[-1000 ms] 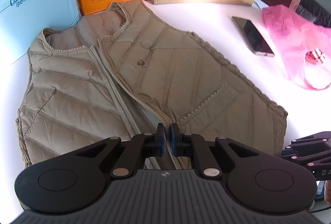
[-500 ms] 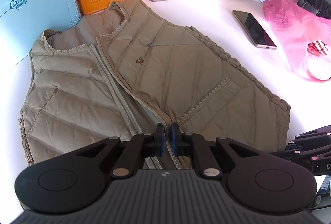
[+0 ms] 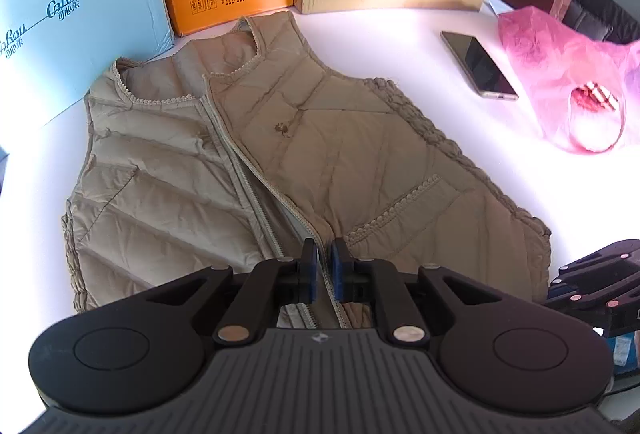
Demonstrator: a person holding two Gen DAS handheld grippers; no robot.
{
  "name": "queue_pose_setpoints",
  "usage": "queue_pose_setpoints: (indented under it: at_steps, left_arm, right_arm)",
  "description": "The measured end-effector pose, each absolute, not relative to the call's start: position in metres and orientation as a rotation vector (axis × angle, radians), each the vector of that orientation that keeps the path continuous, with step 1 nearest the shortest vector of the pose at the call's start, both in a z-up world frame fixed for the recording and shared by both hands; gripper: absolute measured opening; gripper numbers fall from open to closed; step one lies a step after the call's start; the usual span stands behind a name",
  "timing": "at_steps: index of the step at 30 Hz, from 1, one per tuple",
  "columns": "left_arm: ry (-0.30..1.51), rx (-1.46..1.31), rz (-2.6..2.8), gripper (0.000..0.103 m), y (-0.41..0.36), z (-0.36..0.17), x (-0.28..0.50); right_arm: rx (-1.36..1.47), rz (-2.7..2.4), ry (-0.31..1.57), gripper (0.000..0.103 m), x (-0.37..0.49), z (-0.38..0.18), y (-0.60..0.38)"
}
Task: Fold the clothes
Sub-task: 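Release the vest from both grippers and move them to the vest hem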
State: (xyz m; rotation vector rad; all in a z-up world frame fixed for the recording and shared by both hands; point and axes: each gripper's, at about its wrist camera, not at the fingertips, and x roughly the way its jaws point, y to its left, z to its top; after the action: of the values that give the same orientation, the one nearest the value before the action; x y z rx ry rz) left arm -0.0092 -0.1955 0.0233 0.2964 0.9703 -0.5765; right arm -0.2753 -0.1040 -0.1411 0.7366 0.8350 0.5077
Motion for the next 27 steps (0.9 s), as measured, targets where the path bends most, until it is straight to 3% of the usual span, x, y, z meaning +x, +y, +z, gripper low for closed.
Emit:
queue_pose_setpoints:
  at_steps: [6, 8, 9, 11, 16, 18, 22, 25, 27]
  left_arm:
    - [1.053, 0.317, -0.515, 0.018, -0.19, 0.004, -0.003]
    - [1.058, 0.311, -0.507, 0.027, -0.186, 0.007, -0.004]
    - [1.061, 0.309, -0.503, 0.031, -0.184, 0.008, -0.005]
    - [1.066, 0.309, -0.496, 0.033, -0.179, 0.012, -0.008]
    - [1.002, 0.289, -0.493, 0.041, -0.161, 0.034, -0.015]
    - [0.963, 0.277, -0.52, 0.044, -0.16, 0.043, -0.013]
    - [0.904, 0.353, -0.585, 0.052, -0.181, 0.059, -0.004]
    - [0.858, 0.405, -0.646, 0.062, -0.199, 0.07, 0.003]
    - [0.859, 0.444, -0.682, 0.067, -0.212, 0.067, 0.008]
  right_arm:
    - [0.73, 0.515, 0.951, 0.016, -0.266, -0.163, -0.09]
    - [0.732, 0.519, 0.96, 0.017, -0.264, -0.161, -0.09]
    - [0.736, 0.52, 0.966, 0.021, -0.264, -0.159, -0.09]
    - [0.711, 0.543, 0.986, 0.04, -0.267, -0.153, -0.09]
    - [0.598, 0.591, 1.033, 0.045, -0.281, -0.129, -0.094]
    - [0.556, 0.576, 1.031, 0.046, -0.285, -0.113, -0.106]
    - [0.486, 0.531, 0.934, 0.062, -0.275, -0.064, -0.137]
    - [0.351, 0.527, 0.852, 0.064, -0.259, -0.012, -0.151]
    - [0.24, 0.515, 0.789, 0.074, -0.248, 0.024, -0.155]
